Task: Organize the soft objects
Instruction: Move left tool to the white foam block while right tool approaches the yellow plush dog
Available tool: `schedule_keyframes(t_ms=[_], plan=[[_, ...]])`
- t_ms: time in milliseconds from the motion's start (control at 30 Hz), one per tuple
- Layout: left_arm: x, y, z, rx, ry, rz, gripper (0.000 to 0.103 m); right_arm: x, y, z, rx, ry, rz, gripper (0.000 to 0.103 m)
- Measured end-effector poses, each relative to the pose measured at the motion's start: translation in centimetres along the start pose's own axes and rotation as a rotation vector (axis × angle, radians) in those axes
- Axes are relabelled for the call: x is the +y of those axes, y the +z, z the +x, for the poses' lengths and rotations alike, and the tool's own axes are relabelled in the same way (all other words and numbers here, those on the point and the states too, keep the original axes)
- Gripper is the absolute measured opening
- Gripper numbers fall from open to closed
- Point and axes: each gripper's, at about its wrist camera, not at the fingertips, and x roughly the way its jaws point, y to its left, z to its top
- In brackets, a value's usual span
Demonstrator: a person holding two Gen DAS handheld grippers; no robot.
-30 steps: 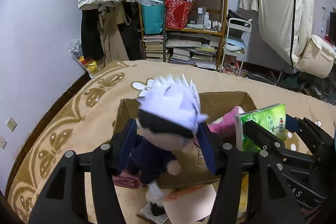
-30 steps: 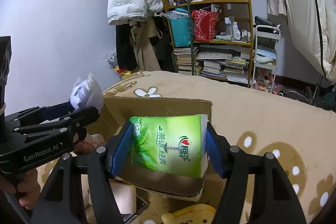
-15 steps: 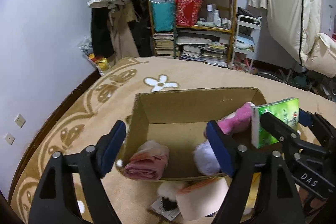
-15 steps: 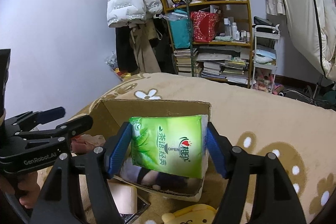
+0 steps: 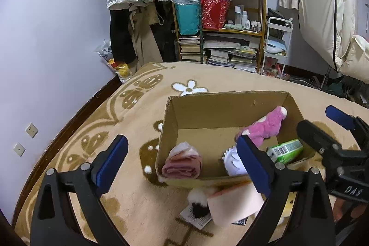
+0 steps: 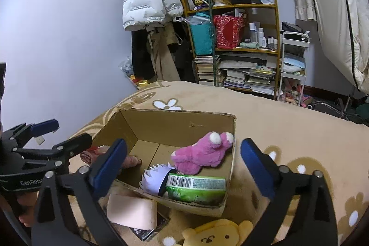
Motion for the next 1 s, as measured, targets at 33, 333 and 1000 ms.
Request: schedule_keyframes(t_ms=[33, 333, 1000], plan=[[0.1, -0.1, -0.3, 0.0, 0.0, 0.0, 0.099, 0.0, 0.0, -0.2, 0.001, -0.005, 0.002, 0.103], [-0.3, -1.6, -2.3, 0.019, -0.007, 0.008, 0.101, -0.5, -0.8, -2.7, 0.022, -0.029, 0.049, 0.103], [-1.7, -4.8, -2.6, 0.096, -0.046, 0.009, 0.101, -2.8, -3.7, -3.9, 0.143, -0.101, 0.155, 0.103]])
